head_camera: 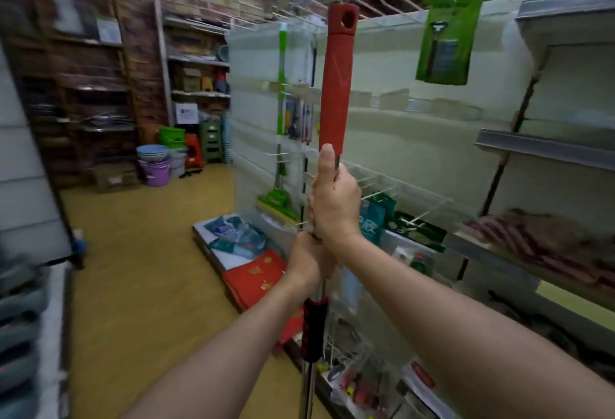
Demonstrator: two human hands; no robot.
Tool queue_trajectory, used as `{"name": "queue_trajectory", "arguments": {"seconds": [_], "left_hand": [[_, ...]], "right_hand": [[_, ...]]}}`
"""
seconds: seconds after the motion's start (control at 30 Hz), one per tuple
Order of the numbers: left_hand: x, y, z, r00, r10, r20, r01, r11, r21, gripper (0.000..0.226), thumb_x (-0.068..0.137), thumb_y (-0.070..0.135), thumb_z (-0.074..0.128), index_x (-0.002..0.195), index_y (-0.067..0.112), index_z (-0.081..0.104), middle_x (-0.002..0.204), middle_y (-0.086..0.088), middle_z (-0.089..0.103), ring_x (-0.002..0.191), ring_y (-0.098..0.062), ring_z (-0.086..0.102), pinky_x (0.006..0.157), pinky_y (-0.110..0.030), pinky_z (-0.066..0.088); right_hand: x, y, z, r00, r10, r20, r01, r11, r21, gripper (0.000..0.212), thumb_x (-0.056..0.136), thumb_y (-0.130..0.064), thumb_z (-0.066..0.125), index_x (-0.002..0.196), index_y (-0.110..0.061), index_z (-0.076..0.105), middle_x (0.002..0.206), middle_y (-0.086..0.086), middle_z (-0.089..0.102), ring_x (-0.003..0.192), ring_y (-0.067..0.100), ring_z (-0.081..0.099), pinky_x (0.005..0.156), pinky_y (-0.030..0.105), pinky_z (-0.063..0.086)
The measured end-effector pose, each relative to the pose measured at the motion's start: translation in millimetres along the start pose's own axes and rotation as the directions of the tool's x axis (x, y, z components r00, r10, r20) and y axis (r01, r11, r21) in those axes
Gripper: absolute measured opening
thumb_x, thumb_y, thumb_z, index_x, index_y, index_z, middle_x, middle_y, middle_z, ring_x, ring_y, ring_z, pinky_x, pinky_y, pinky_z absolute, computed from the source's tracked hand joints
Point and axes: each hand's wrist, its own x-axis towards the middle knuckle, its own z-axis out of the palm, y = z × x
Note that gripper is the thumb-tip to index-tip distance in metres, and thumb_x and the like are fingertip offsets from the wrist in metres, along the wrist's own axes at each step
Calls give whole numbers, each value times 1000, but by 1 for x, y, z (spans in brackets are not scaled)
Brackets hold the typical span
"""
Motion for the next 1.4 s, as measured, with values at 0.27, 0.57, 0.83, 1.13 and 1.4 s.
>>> {"name": "queue_trajectory", "arguments": {"seconds": [0.27,0.57,0.83,1.13,1.4], "left_hand": [[132,16,-89,992,87,-86,-51,933,356,36,82,-2,52,48,9,45,28,4,44,27,0,40,37,-18,30],[256,43,-177,970,81,-230,23,910,415,43,85,-15,44,49,8,41,42,-6,40,18,-3,30,27,-14,23],[375,25,-290,971,117,-207,-23,914,406,42,83,-17,42,48,7,43,48,-6,43,21,-1,36,31,-10,27],[525,38,-395,987,90,-133,-31,920,390,41,82,-15,40,47,6,44,22,2,38,21,-3,36,30,-14,31],[649,29,-467,992,82,-99,-38,921,387,37,81,-14,42,49,5,46,38,-6,43,23,-3,36,32,-14,33]], "right_hand": [[105,54,123,993,-39,109,32,998,60,52,87,-70,31,63,-26,45,59,1,54,58,26,57,62,48,53],[197,87,255,971,-84,224,46,984,172,44,95,-55,35,64,-25,44,59,-3,51,59,22,55,60,38,48],[256,145,400,971,-100,217,67,986,156,46,95,-55,36,63,-23,44,59,-1,52,60,22,56,67,50,54],[346,178,538,989,-69,134,54,992,117,54,75,-74,30,60,-24,41,55,-3,47,57,23,51,61,49,49],[427,236,641,995,-55,86,47,995,92,56,77,-75,28,60,-23,42,57,0,50,59,27,55,65,52,51]]}}
